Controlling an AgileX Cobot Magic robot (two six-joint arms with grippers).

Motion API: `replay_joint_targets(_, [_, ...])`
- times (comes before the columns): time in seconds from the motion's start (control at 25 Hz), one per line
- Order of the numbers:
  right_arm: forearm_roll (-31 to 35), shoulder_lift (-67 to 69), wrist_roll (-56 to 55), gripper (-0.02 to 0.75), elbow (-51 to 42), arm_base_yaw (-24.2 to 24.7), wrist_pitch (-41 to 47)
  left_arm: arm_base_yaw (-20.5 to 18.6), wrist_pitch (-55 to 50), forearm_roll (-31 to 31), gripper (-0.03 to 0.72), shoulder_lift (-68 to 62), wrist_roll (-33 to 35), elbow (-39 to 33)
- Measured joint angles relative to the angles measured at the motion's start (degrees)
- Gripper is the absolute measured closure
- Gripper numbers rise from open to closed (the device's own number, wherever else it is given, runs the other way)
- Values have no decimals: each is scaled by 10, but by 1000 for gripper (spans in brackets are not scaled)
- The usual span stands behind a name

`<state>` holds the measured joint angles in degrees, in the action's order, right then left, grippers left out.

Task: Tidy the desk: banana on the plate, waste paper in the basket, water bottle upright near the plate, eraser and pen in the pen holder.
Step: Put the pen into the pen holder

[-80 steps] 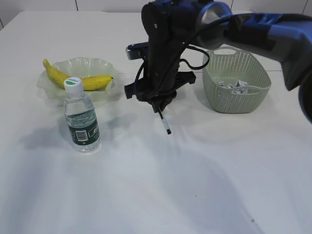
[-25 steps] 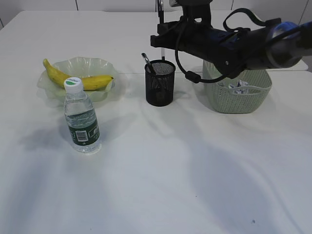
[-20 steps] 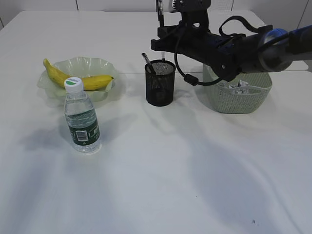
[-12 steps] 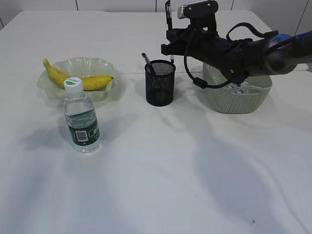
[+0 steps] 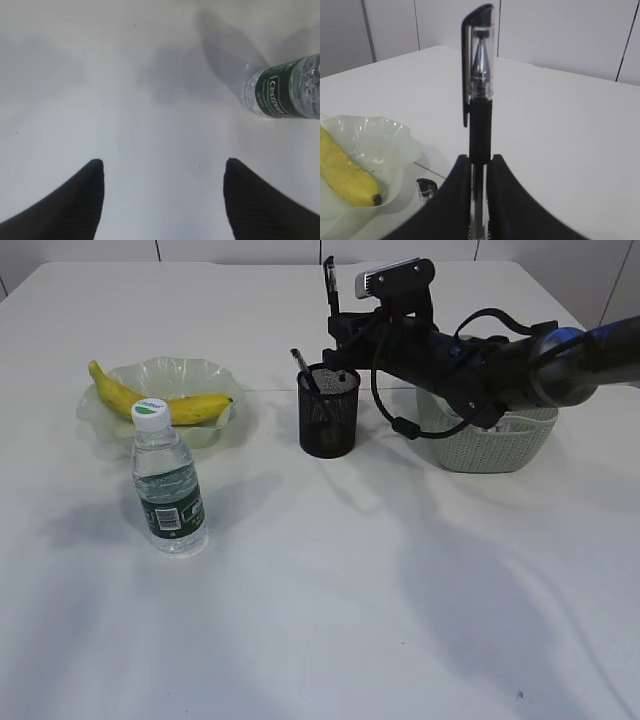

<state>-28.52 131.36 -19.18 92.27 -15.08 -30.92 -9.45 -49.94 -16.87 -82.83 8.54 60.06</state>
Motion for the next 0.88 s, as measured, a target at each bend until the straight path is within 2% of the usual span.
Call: replay_joint_targets(0.88, [-16,47,-6,691,10,0,-1,0,3,0,161,0,0,0])
